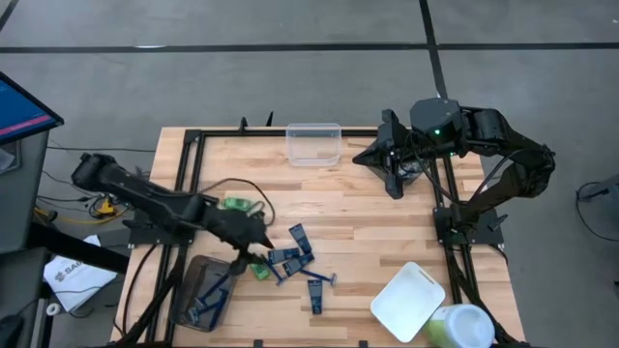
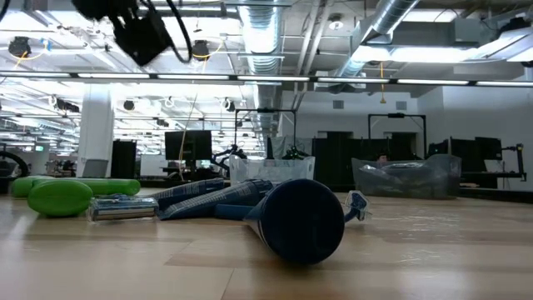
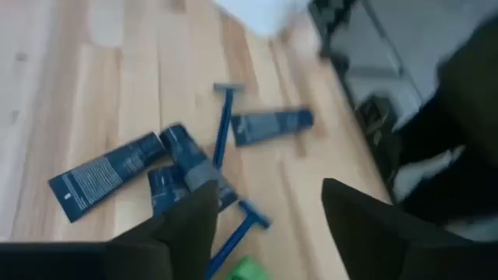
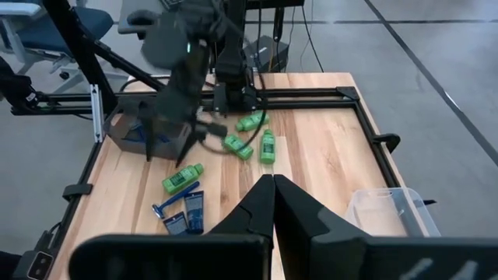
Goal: Pick & Place Travel size toiletries
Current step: Put the blue razor into the bottom black bin
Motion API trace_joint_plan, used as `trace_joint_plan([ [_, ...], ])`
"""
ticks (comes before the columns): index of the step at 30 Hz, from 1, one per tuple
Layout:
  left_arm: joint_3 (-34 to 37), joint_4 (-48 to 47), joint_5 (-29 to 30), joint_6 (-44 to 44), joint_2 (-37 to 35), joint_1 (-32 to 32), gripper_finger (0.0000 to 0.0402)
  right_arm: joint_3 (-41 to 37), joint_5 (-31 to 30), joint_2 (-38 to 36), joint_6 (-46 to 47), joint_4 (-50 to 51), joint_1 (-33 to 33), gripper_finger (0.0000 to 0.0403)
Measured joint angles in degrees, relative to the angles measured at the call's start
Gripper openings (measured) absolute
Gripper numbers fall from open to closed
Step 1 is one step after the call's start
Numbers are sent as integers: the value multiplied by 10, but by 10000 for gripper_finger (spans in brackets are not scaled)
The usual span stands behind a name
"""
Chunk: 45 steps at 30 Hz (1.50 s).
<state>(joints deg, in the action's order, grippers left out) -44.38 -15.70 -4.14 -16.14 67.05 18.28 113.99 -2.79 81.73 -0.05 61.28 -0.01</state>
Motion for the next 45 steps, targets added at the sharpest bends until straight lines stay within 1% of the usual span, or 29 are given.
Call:
trace_joint_plan([
  [3,0,7,-7,68,47,0,255,0,0,0,3,3,0,0],
  [6,0,31,-7,103,92,0,266,0,0,0,4,10,0,0],
  [10,0,81,-8,129,147,2,262,0,0,0,5,19,0,0],
  [13,0,91,-23,154,179,4,252,0,0,0,5,19,0,0],
  [16,0,90,-42,159,208,4,247,0,2,0,6,22,0,0],
  [19,0,94,-48,163,228,8,248,0,2,0,6,26,0,0],
  [24,0,97,-48,201,246,19,250,0,2,0,6,31,0,0],
  [28,0,97,-47,204,262,27,247,0,2,0,6,31,0,0],
  [31,0,99,-19,204,277,29,246,0,2,0,6,31,0,0],
  [36,0,104,-14,204,297,28,245,0,2,0,6,33,0,0],
  [39,0,106,-14,203,308,28,236,0,2,0,6,37,0,0],
  [41,-1,107,-14,203,312,28,224,0,2,0,6,39,0,0],
  [45,0,108,-5,204,312,27,178,0,2,0,11,49,0,0],
])
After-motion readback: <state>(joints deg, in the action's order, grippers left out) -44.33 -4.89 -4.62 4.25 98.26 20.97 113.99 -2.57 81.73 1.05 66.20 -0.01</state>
